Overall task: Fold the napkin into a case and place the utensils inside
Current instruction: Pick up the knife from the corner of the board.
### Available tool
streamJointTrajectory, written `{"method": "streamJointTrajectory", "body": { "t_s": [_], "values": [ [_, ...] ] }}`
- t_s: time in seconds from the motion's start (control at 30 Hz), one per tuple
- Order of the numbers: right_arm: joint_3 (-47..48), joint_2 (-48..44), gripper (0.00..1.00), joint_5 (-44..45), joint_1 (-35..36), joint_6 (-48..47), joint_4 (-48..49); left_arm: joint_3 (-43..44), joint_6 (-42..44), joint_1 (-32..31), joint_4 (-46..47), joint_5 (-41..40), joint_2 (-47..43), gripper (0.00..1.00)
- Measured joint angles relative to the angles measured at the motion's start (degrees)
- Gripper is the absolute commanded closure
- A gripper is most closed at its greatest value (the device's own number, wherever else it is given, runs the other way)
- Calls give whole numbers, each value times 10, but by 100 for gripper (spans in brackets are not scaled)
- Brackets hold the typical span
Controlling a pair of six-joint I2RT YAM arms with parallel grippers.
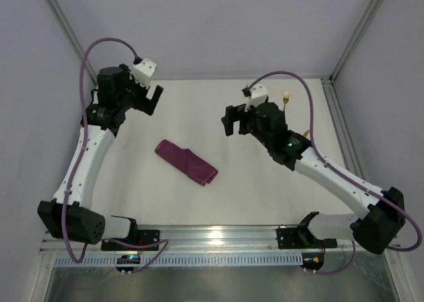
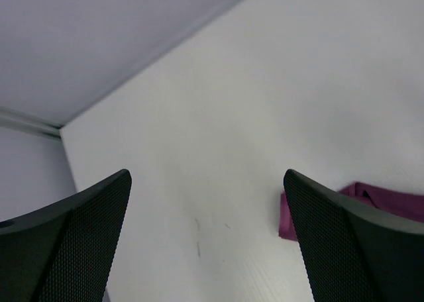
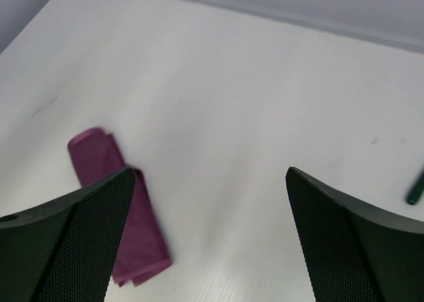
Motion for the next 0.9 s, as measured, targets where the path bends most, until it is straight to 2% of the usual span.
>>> {"method": "streamJointTrajectory", "body": {
  "t_s": [0.13,0.2,0.23,0.33,0.4,0.5,0.53,0.63,0.73,0.9],
  "values": [
    [-8,-80,2,86,-66,18,-5,14,-78,3,36,-49,-88,1],
    [-15,-100,14,97,-118,45,-31,28,-111,7,34,-51,-96,1],
    [-19,-102,29,100,-146,63,-50,29,-126,9,34,-52,-96,1],
    [-43,-82,47,93,-234,112,-103,-10,-164,12,26,-69,-94,1],
    [-73,-60,51,66,-289,138,-120,-48,-178,14,17,-82,-89,1],
    [-131,-24,50,24,-359,168,-137,-117,-184,18,-1,-100,-80,2],
    [-150,-12,50,13,-380,177,-143,-141,-184,21,-3,-104,-79,15],
    [-163,13,50,8,-404,186,-165,-189,-182,37,-13,-108,-75,36],
    [-152,40,50,5,-416,186,-169,-207,-173,56,-13,-108,-57,39],
    [-109,125,52,-3,-444,181,-169,-222,-162,69,-2,-106,-23,39]
  ]
}}
